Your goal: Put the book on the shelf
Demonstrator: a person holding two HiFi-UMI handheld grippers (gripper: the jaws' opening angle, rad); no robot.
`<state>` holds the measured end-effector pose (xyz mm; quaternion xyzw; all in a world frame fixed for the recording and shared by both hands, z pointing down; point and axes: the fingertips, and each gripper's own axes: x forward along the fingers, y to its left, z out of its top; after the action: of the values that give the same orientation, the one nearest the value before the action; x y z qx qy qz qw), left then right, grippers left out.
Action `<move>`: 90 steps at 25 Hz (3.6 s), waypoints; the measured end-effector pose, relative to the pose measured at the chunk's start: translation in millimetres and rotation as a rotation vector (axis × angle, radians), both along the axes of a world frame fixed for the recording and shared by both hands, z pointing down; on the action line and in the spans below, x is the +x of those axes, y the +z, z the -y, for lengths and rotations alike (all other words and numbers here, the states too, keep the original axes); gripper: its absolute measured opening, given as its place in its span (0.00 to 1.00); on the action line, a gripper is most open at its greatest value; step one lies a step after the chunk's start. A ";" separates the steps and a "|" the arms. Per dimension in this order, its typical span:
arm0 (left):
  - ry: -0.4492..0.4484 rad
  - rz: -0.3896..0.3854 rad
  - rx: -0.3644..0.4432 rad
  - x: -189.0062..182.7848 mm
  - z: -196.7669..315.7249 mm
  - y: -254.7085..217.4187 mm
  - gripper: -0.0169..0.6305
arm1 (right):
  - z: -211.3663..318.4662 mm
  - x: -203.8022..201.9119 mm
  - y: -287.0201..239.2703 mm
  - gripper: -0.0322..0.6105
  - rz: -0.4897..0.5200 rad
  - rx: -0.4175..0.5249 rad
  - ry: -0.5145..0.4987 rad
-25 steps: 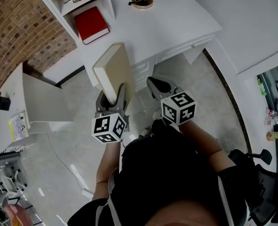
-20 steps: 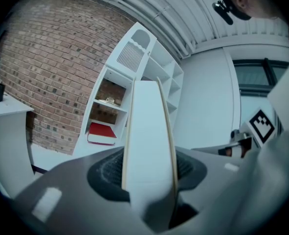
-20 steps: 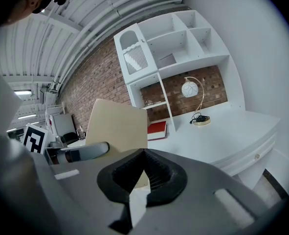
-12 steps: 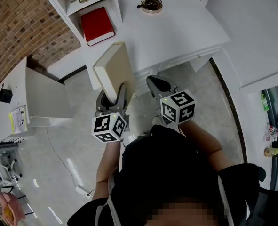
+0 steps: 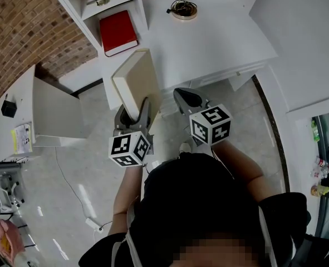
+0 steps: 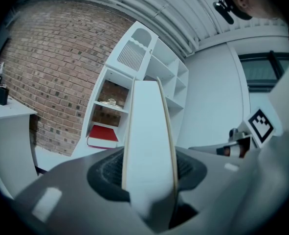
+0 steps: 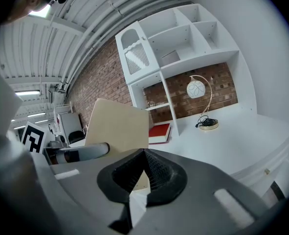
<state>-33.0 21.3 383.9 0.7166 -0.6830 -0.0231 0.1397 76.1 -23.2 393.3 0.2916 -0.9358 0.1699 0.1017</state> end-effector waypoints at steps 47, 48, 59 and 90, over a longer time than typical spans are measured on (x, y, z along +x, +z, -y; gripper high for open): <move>-0.090 -0.046 -0.026 -61.9 88.3 7.3 0.35 | 97.1 -66.5 12.1 0.05 -0.037 0.052 -0.126; -0.085 -0.052 -0.026 -66.4 92.1 7.6 0.35 | 100.6 -70.7 11.9 0.05 -0.039 0.052 -0.123; -0.040 -0.095 -0.036 -112.4 135.9 7.8 0.35 | 139.8 -116.5 8.9 0.05 -0.056 0.046 -0.083; 0.145 -0.312 -0.090 -186.4 189.7 27.7 0.35 | 176.3 -201.3 20.5 0.05 -0.160 0.070 -0.042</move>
<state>-219.4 -168.4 411.6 0.7447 -0.5998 -0.0934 0.2773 -125.3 -199.5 413.8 0.2880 -0.9360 0.1111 0.1695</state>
